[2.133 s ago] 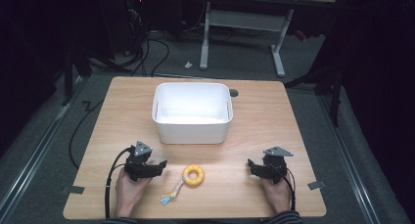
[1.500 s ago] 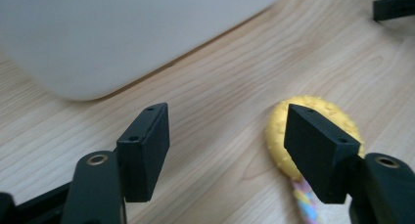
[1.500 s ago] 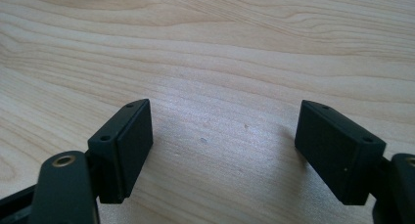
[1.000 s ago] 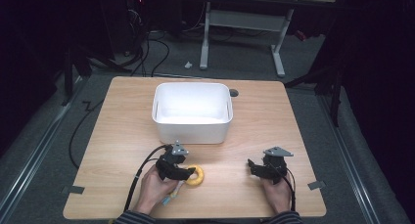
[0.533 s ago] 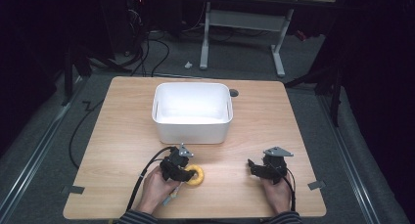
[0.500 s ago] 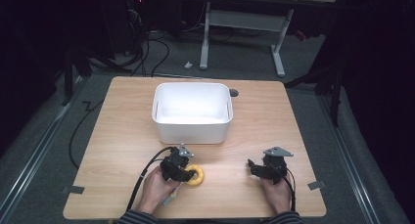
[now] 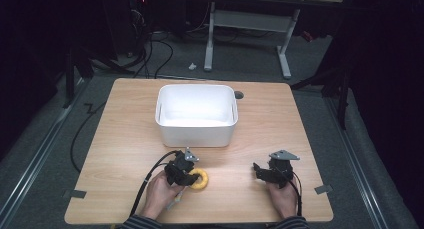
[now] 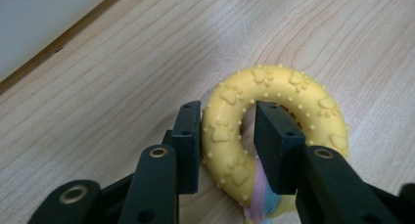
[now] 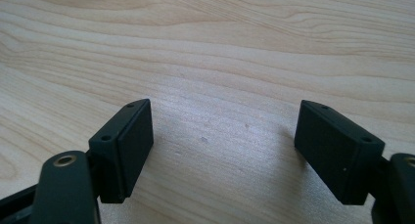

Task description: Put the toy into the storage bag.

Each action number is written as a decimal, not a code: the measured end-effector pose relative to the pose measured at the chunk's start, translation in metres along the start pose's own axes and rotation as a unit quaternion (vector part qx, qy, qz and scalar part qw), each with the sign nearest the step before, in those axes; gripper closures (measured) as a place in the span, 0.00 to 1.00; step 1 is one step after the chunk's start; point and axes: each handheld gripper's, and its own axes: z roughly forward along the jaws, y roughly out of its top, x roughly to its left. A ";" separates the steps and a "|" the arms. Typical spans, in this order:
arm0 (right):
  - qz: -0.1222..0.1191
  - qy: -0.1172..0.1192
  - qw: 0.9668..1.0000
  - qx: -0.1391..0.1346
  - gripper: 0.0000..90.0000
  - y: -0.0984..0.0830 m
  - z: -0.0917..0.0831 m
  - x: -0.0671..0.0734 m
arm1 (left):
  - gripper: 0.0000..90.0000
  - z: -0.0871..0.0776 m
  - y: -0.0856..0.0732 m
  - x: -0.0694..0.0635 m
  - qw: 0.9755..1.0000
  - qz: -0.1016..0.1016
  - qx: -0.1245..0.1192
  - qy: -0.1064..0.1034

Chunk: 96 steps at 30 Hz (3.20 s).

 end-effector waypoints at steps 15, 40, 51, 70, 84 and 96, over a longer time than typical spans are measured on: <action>0.000 0.001 1.000 0.000 0.25 0.000 0.000 0.000 | 0.75 -0.011 -0.003 0.005 1.000 -0.007 -0.012 -0.009; 0.002 0.001 1.000 0.000 0.25 0.000 0.000 0.001 | 0.76 -0.073 0.000 0.019 0.998 -0.022 -0.060 -0.005; 0.002 0.001 1.000 0.001 0.25 0.000 0.000 0.001 | 0.76 -0.097 0.013 0.016 0.997 -0.013 -0.073 -0.003; -0.002 0.004 1.000 0.000 0.25 0.000 0.000 0.001 | 0.76 -0.120 0.045 0.039 0.995 -0.016 -0.086 -0.044; -0.001 0.005 1.000 0.001 0.25 0.000 0.000 0.001 | 0.76 -0.140 0.068 0.053 0.993 -0.028 -0.107 -0.042; -0.002 0.005 1.000 0.001 0.25 0.000 0.000 0.001 | 0.76 -0.144 0.099 0.062 0.992 -0.031 -0.120 -0.022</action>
